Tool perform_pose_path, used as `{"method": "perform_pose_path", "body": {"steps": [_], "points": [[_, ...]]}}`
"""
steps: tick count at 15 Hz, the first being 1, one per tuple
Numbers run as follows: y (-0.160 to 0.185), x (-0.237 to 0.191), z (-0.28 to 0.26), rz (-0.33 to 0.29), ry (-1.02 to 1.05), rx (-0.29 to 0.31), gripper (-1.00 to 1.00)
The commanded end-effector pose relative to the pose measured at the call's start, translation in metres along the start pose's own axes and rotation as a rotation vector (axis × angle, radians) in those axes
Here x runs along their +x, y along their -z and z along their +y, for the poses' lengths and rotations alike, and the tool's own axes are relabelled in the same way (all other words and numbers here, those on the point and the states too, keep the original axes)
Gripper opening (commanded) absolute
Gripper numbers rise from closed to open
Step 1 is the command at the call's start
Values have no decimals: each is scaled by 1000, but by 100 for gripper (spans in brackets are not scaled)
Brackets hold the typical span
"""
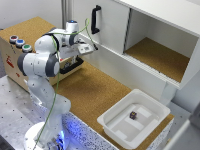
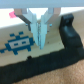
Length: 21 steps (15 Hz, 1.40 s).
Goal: Go towards the pink block and lift it
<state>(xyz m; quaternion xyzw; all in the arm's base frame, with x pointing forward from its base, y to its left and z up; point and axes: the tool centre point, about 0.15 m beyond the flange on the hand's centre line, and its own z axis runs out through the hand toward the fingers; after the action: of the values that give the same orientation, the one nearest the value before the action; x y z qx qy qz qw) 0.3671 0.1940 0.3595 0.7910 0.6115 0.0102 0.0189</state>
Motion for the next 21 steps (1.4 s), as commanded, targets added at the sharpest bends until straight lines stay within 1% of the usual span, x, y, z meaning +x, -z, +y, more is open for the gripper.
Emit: {"method": "perform_pose_path", "body": {"steps": [1,2,5,10,13,14,15,17,19,21], "points": [[39,-5,-13,68,10,-69,-100],[45,-7,-12,61,1,-71,100],[68,-7,-16,74,-23,-80,100],[87,2,-29,84,-40,-89,100],[102,15,-42,103,-29,-89,100],[103,21,-46,104,-20,-85,100],[99,31,-51,97,-14,-84,100],[92,53,-61,104,6,-83,100],[84,73,-68,95,45,-73,100],[70,87,-75,73,104,-63,100]]}}
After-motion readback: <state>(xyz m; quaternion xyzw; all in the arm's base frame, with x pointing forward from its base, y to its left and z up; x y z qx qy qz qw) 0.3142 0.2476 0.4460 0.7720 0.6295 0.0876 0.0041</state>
